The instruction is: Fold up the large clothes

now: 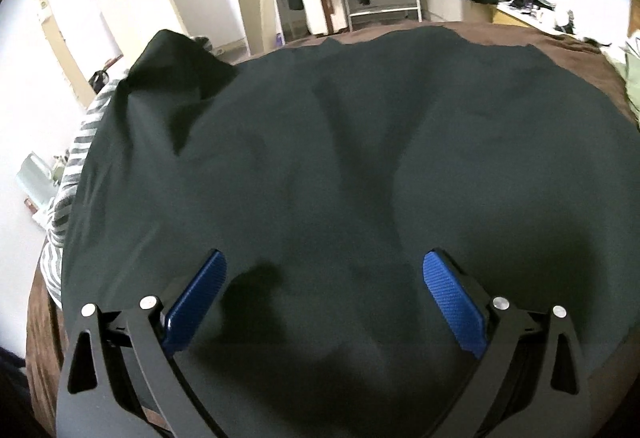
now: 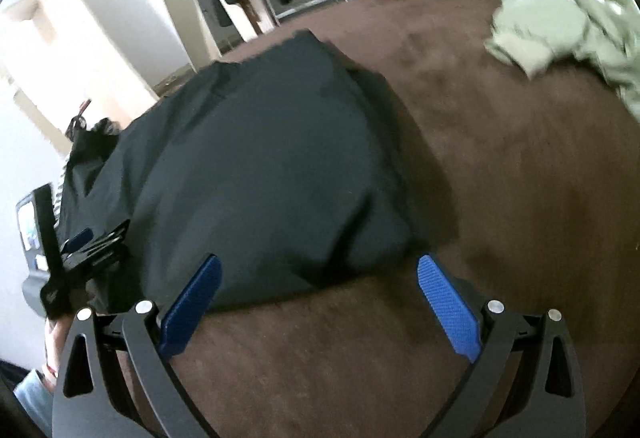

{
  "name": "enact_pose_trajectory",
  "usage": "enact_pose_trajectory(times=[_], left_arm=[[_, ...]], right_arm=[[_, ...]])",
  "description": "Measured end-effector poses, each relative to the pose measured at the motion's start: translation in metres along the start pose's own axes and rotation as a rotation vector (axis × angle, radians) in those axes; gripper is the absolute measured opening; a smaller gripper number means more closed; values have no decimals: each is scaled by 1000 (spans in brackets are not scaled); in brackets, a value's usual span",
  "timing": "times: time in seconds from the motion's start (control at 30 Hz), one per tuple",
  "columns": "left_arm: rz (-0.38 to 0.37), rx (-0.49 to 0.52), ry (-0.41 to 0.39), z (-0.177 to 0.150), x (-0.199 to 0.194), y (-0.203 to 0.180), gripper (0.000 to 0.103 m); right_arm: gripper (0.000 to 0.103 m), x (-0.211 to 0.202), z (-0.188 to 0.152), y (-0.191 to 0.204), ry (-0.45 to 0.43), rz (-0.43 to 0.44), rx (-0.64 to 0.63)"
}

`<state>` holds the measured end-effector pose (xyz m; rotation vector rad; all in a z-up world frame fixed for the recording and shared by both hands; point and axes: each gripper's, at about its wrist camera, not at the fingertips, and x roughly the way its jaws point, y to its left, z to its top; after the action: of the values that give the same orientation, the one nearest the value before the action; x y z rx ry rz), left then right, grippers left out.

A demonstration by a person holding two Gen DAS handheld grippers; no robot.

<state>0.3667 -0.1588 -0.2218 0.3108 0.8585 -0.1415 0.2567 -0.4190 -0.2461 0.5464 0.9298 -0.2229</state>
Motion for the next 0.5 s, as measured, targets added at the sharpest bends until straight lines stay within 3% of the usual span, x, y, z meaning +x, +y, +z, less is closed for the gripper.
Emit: enact_pose_trajectory(times=[0.2,0.5], left_arm=[[-18,-18,27,-7,9,2,97],[-48,-45,109,-3,22,3,98]], right_arm=[[97,35,-7,-19,42,119,150],[93,64,11,-30,-41,275,382]])
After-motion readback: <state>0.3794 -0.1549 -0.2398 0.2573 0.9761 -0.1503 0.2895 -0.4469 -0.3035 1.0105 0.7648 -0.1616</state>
